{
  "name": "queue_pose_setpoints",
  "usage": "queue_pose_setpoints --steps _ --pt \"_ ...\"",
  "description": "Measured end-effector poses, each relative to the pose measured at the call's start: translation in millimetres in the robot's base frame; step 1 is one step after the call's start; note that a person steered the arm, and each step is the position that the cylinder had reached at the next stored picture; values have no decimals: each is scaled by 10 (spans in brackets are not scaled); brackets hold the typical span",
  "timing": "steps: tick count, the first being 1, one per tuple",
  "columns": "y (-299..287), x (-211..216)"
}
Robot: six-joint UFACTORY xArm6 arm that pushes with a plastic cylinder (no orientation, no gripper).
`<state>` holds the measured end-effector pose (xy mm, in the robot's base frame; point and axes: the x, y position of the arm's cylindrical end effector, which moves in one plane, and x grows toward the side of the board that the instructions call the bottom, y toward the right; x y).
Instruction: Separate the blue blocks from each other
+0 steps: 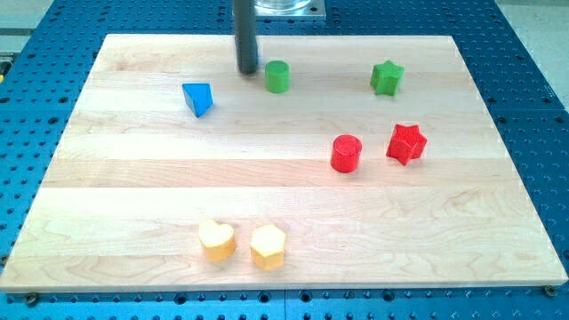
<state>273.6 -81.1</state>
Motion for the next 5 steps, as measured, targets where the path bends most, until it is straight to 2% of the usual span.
queue_pose_setpoints --steps 1,2,3,4,5 --pt "-517 -19" --pt "-227 -402" --pt "400 -499" --pt "341 -492" --pt "-676 -222"
